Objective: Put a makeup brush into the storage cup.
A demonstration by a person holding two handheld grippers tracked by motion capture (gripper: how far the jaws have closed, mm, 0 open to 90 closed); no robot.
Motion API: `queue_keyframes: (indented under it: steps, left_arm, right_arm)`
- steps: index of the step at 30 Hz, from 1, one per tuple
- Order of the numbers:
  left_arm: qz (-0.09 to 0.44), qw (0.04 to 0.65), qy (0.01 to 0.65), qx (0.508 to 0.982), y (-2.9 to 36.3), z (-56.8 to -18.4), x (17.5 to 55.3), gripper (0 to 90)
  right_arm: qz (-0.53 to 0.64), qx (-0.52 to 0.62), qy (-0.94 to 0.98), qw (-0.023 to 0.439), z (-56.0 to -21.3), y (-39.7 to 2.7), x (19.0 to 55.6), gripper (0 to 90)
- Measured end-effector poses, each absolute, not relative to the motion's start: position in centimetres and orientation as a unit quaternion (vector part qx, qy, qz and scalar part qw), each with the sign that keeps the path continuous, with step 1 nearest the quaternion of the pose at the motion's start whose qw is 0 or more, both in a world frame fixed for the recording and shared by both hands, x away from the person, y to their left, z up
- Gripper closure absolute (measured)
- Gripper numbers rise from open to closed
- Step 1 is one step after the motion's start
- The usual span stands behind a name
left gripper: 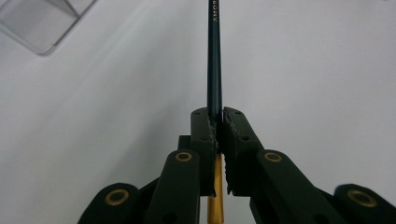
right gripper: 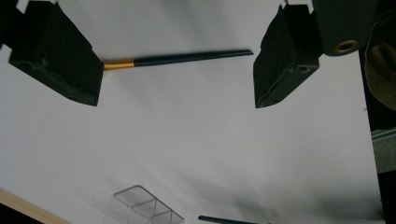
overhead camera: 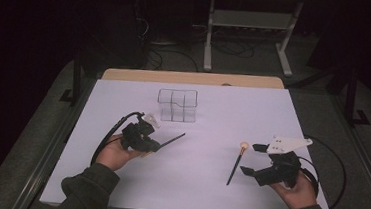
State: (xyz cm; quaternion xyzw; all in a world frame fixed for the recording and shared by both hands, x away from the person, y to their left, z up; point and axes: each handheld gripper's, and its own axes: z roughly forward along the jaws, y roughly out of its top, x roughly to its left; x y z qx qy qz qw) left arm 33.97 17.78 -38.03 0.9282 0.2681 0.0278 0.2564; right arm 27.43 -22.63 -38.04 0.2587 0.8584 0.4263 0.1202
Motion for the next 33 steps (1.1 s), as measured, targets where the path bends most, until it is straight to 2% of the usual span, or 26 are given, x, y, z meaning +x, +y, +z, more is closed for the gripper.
queue_keyframes:
  steps: [13, 33]
  left_arm:
    - [0.028, 0.260, 0.224, 0.939, 18.0, -36.5, 32.6, 83.3]
    - [0.029, 0.282, 0.183, 0.941, 16.8, -34.9, 30.4, 83.3]
  right_arm:
    - [0.418, 0.228, 0.874, 0.097, -34.8, -19.8, 28.6, 16.5]
    - [0.401, 0.160, 0.899, 0.078, -32.9, -15.6, 29.4, 18.8]
